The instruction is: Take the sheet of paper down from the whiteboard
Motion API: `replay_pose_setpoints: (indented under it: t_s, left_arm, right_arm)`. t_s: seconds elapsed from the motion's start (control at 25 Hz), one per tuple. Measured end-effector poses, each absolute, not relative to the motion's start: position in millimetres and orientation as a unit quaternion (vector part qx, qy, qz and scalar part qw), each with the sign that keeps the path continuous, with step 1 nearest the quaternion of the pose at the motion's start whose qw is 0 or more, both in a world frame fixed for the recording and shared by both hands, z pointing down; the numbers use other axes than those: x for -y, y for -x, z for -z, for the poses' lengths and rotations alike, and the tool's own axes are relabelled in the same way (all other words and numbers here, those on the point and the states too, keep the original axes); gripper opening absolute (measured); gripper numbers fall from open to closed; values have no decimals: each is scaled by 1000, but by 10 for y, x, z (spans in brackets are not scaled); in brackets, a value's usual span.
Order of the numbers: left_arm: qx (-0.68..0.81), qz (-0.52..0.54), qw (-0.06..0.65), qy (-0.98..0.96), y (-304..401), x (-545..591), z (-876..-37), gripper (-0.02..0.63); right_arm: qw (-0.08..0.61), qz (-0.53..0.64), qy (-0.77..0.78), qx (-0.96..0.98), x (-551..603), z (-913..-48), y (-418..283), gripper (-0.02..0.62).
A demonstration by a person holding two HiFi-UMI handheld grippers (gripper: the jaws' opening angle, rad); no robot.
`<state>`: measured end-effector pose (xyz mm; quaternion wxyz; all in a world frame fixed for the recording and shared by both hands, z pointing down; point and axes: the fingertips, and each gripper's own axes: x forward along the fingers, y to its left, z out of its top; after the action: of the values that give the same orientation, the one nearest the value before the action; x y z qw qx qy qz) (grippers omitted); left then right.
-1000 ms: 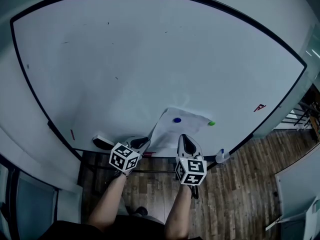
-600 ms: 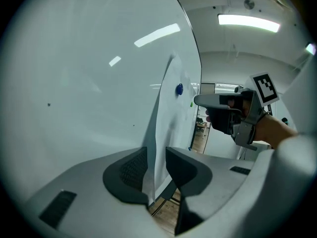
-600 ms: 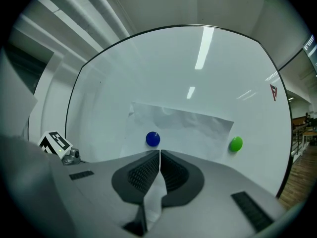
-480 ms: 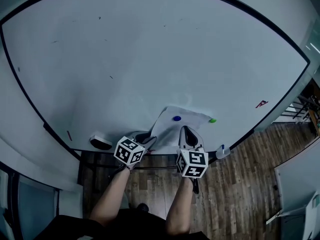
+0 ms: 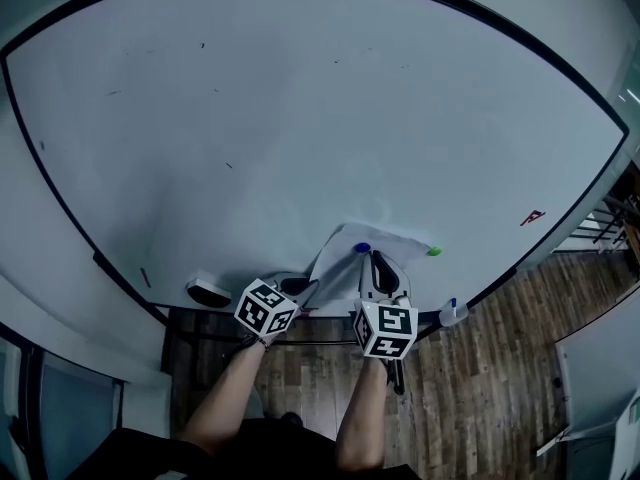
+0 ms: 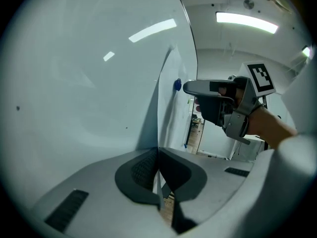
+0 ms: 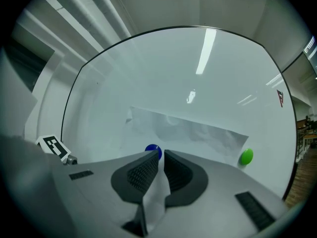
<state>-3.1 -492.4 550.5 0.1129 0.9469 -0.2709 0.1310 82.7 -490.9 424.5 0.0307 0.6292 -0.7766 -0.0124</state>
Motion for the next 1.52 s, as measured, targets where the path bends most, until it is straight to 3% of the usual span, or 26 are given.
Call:
replay_pose_setpoints:
  t_s: [0.24,0.56,1.52]
  left_arm:
    - [271,-133,113,-947,84,4885,-5494,21]
    - [272,-132,119,-946,99,4885,-5485,21]
    - [266,-117,112,-950,250,4841,-5364,21]
  right_arm:
    - [30,10,-631,775,4945,-4253,-767,45]
    - [24,8,-621,783,4944,-4197,-746,144]
    - [69,43,-659,748,5014,-4269,-639,135]
